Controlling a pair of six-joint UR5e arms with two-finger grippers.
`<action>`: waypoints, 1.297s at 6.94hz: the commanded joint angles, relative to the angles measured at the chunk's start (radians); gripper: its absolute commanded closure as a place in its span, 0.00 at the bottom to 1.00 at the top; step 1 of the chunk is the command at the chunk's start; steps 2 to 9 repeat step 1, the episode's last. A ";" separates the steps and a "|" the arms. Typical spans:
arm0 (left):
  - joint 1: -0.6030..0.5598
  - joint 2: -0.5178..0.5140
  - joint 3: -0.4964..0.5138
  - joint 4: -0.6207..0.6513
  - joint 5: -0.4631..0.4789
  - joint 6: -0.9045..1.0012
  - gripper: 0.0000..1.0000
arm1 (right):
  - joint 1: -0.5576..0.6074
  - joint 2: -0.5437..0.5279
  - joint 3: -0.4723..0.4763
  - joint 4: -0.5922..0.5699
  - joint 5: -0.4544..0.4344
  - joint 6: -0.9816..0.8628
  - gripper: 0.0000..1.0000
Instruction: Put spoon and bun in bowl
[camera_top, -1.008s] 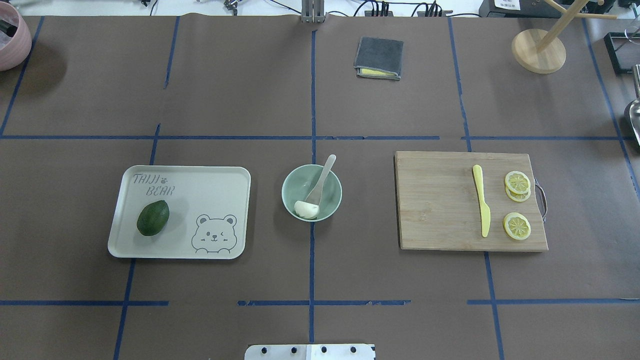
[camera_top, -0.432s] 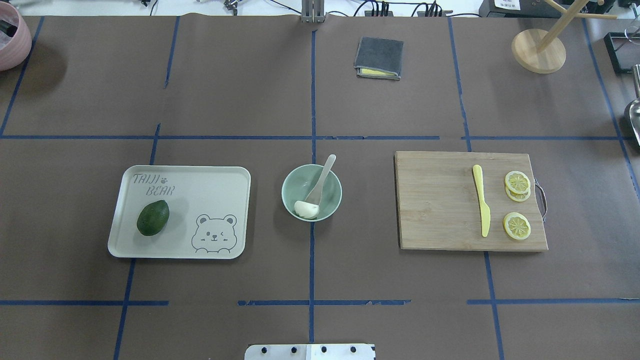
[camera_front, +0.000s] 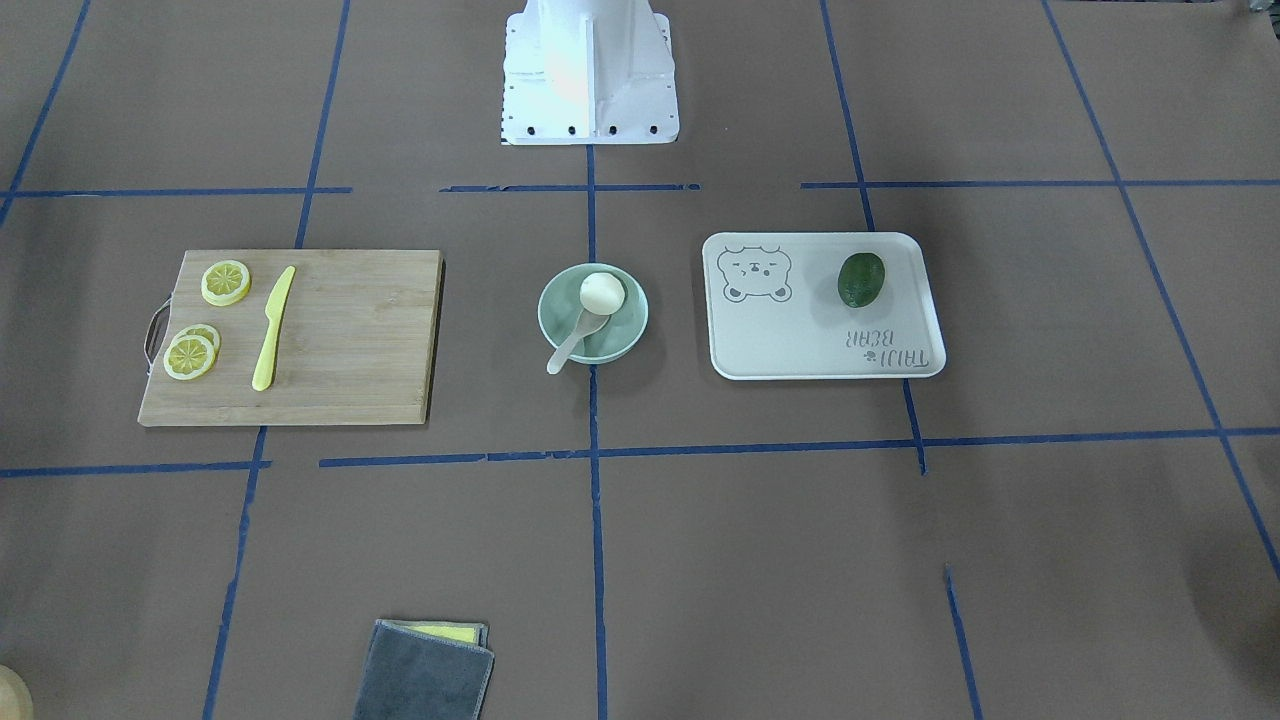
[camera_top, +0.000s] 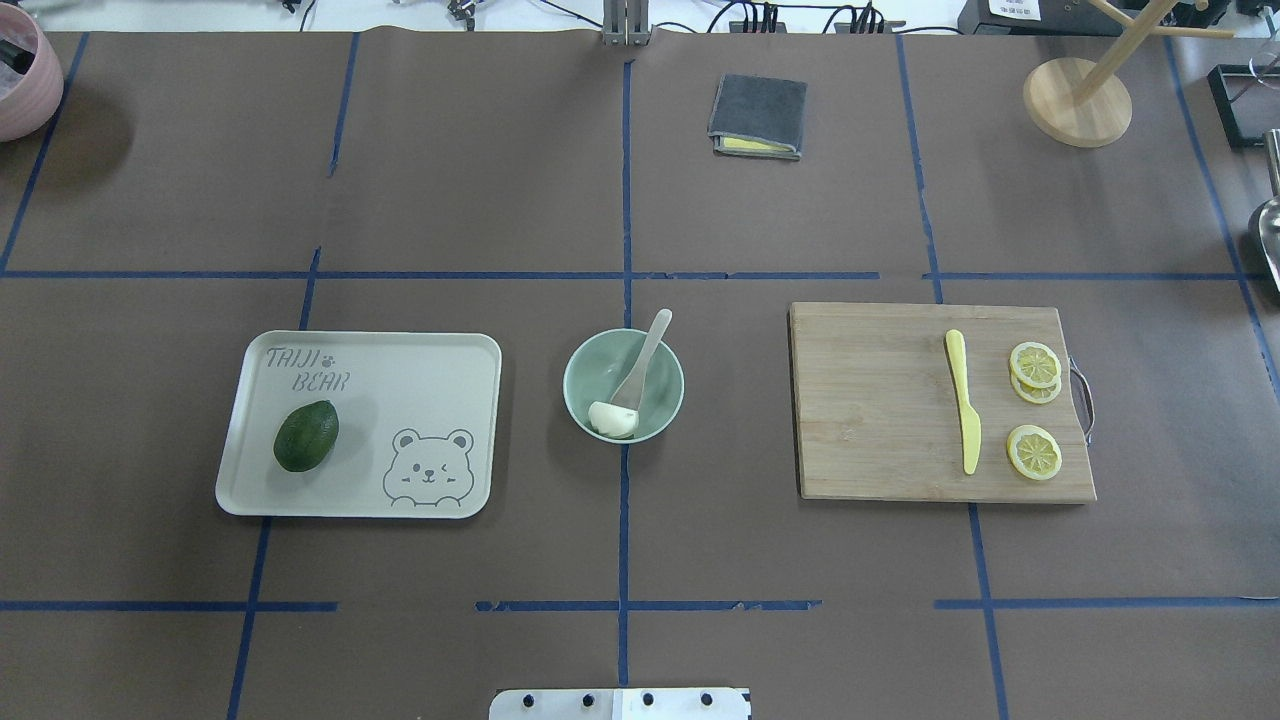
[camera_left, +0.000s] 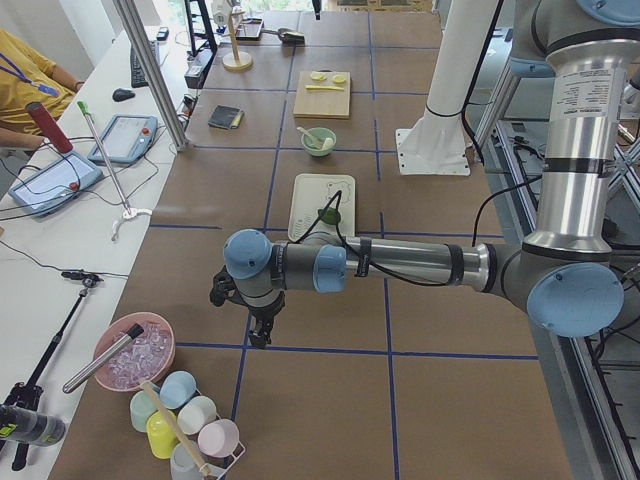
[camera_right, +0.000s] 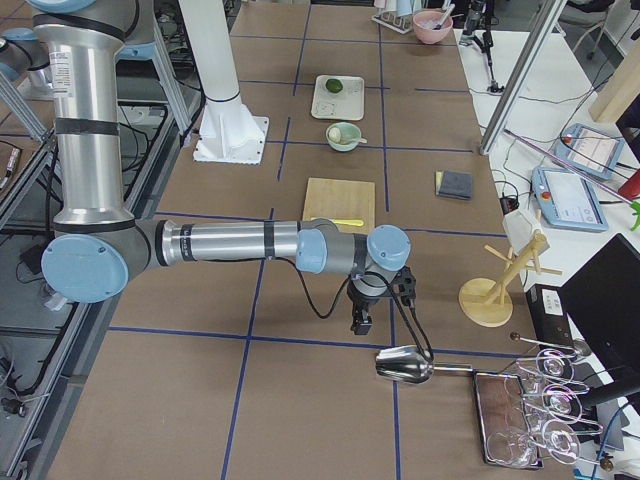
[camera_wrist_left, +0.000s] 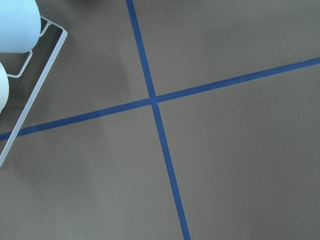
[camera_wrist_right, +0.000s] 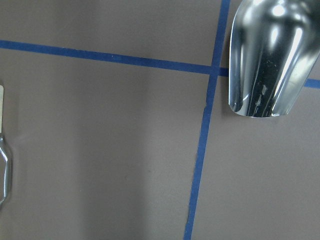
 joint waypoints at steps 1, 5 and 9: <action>0.002 -0.004 -0.003 0.002 0.003 0.001 0.00 | -0.001 0.011 -0.005 0.000 0.003 0.000 0.00; 0.002 -0.004 -0.003 0.002 0.003 0.001 0.00 | -0.001 0.011 -0.005 0.000 0.003 0.000 0.00; 0.002 -0.004 -0.003 0.002 0.003 0.001 0.00 | -0.001 0.011 -0.005 0.000 0.003 0.000 0.00</action>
